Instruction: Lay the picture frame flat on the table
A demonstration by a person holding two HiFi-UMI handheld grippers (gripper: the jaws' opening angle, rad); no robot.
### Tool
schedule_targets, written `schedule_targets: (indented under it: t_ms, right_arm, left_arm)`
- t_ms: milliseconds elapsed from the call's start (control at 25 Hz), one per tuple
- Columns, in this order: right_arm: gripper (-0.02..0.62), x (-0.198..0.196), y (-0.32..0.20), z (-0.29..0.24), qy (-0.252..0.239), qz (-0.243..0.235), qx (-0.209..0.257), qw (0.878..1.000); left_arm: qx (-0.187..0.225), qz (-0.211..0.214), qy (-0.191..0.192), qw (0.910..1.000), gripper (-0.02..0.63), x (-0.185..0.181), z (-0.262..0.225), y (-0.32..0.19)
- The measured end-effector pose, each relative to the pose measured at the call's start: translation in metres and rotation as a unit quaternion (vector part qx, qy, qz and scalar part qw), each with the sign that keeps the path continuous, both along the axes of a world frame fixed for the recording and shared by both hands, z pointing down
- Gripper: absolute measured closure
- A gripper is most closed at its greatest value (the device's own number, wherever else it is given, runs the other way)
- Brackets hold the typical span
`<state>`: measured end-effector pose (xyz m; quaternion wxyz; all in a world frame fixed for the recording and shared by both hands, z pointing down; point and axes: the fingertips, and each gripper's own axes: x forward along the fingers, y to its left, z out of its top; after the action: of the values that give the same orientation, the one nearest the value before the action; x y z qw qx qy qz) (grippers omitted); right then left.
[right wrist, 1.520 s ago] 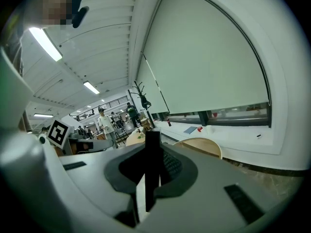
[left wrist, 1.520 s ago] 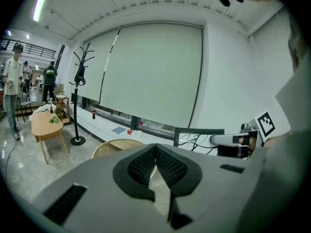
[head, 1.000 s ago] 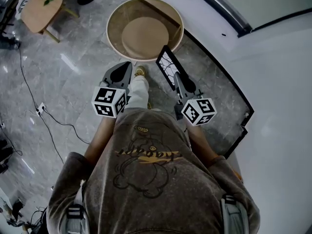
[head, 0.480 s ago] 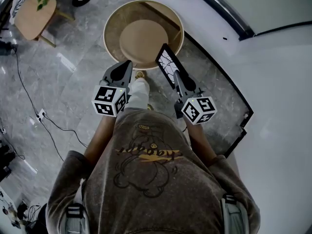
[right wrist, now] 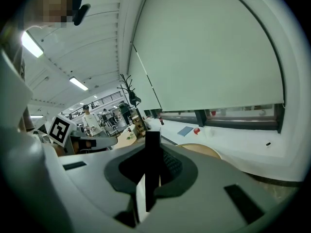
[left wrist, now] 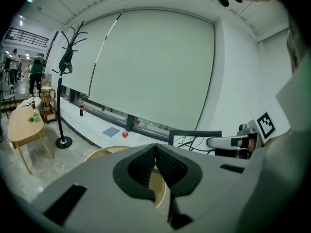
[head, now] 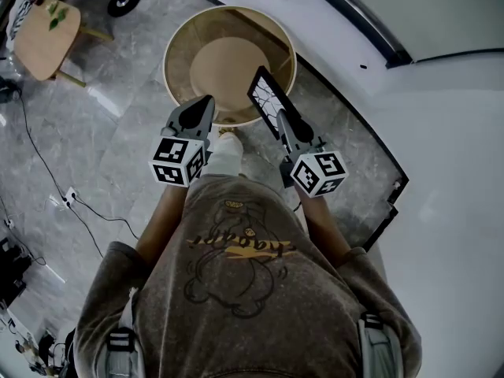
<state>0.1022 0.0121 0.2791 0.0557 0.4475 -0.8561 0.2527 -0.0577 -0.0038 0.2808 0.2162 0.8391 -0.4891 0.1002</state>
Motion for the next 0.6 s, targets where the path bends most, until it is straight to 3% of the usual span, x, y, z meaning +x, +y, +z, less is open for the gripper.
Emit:
schedule_targets:
  t_ms: [600]
  right_arm:
    - [0.548, -0.014, -0.092, 0.0, 0.001, 0.012, -0.008, 1.0]
  left_arm:
    - [-0.009, 0.014, 0.003, 0.9999, 0.588, -0.01, 0.003, -0.097]
